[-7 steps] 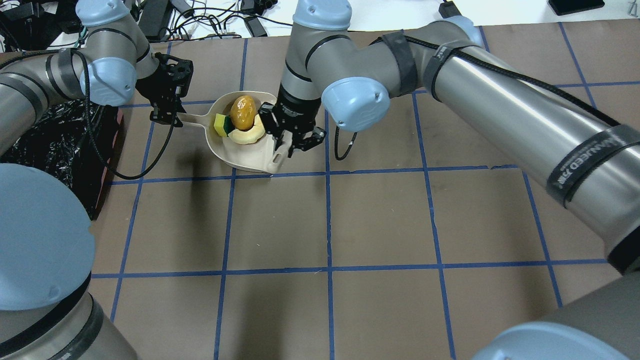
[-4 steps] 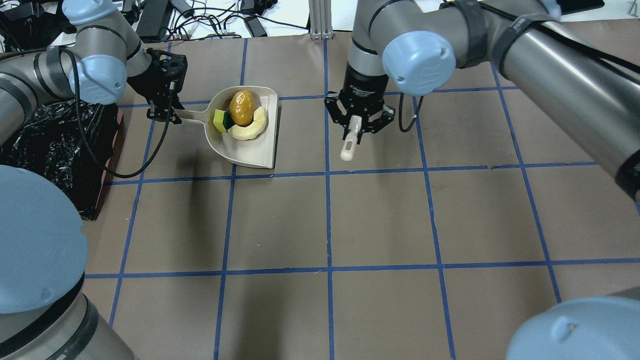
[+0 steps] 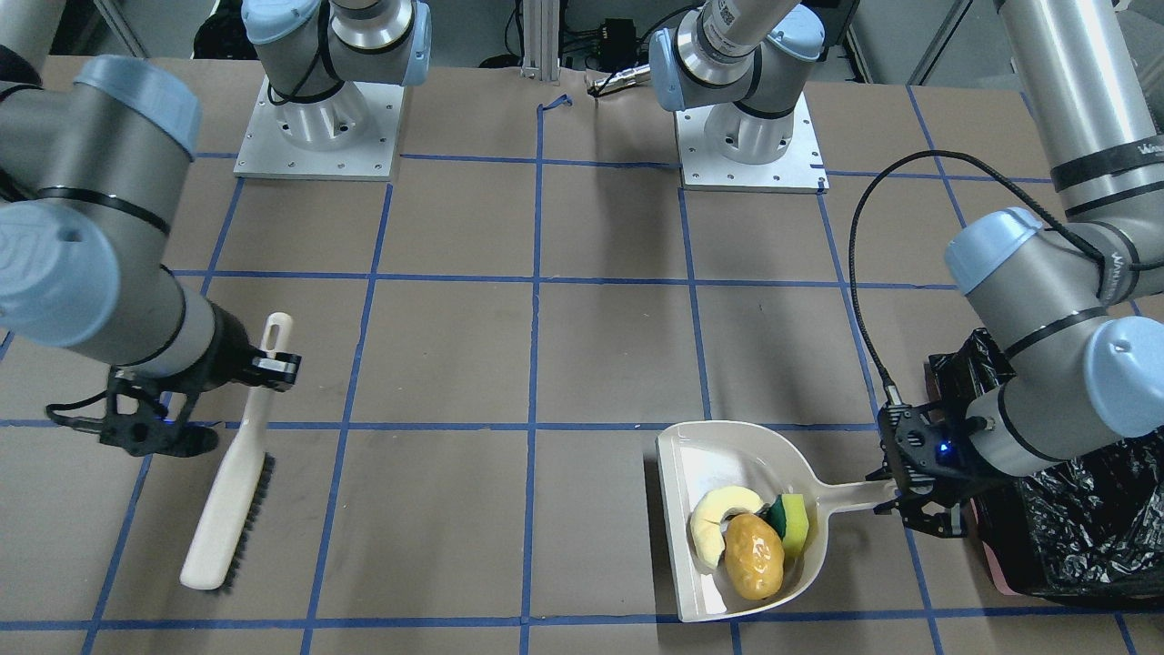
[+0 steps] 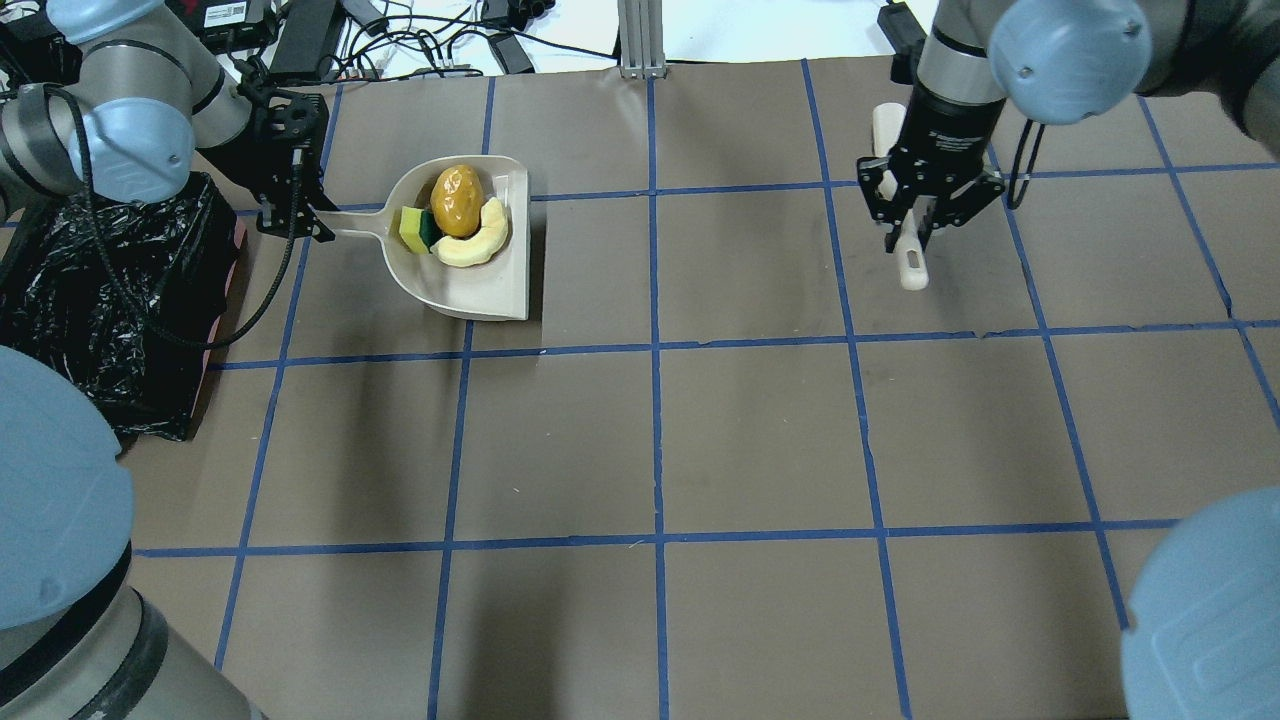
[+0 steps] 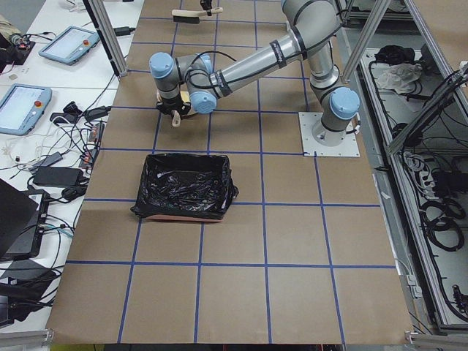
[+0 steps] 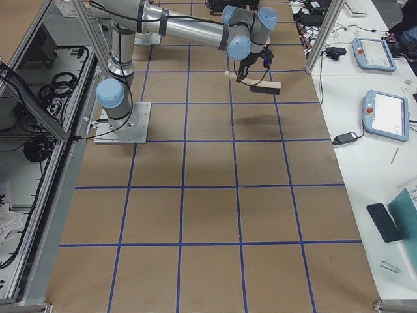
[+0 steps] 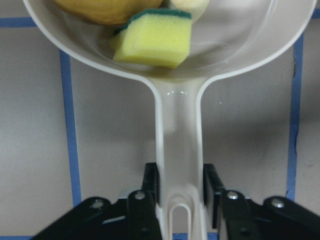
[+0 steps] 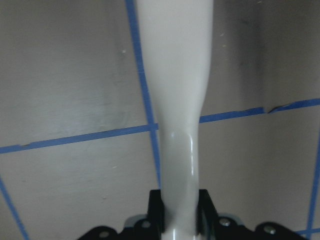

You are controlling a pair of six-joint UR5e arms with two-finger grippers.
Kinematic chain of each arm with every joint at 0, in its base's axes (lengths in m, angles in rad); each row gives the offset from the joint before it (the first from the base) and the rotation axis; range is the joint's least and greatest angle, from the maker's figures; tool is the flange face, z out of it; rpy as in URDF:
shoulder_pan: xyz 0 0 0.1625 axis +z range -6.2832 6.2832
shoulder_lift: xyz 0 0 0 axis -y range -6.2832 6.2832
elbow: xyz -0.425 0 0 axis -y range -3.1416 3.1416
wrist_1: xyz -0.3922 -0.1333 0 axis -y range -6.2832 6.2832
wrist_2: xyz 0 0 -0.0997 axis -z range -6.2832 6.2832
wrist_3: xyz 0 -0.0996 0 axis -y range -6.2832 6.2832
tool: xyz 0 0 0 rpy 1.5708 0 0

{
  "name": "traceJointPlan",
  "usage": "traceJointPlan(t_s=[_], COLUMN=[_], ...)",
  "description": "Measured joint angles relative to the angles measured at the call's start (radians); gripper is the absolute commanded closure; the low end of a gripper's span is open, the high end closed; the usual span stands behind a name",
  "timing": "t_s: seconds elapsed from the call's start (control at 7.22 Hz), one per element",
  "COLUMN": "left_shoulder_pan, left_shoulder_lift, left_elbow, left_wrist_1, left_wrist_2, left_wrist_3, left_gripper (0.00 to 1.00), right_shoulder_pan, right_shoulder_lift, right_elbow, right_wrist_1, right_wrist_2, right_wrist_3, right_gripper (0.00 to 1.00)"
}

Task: Sweep and dump trash into bin
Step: 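Withdraw the brush with the right gripper while the left gripper lifts the dustpan, then carry the loaded dustpan with the left gripper over the black bin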

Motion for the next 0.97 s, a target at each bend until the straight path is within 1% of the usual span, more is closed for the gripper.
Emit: traceJointPlan(t_s=[0.28, 0.69, 0.97], left_shoulder_pan=[0.056, 0.167, 0.244], left_shoulder_lift=[0.026, 0.073, 0.103], left_elbow=[0.01, 0.058, 0.11], left_wrist_1=[-0.054, -0.172, -0.239], left_wrist_2=[-0.025, -0.028, -0.031], left_wrist_3=[0.003, 0.025, 0.049], left_gripper=[0.63, 0.63, 0.63], right_shoulder_pan=[-0.1, -0.183, -0.233], right_shoulder_lift=[-0.01, -0.008, 0.007], right_elbow=[0.044, 0.151, 0.171], right_wrist_1=[-0.056, -0.22, -0.248], right_wrist_2=[-0.05, -0.056, -0.048], right_wrist_3=[-0.166, -0.31, -0.352], right_gripper=[1.0, 1.0, 1.0])
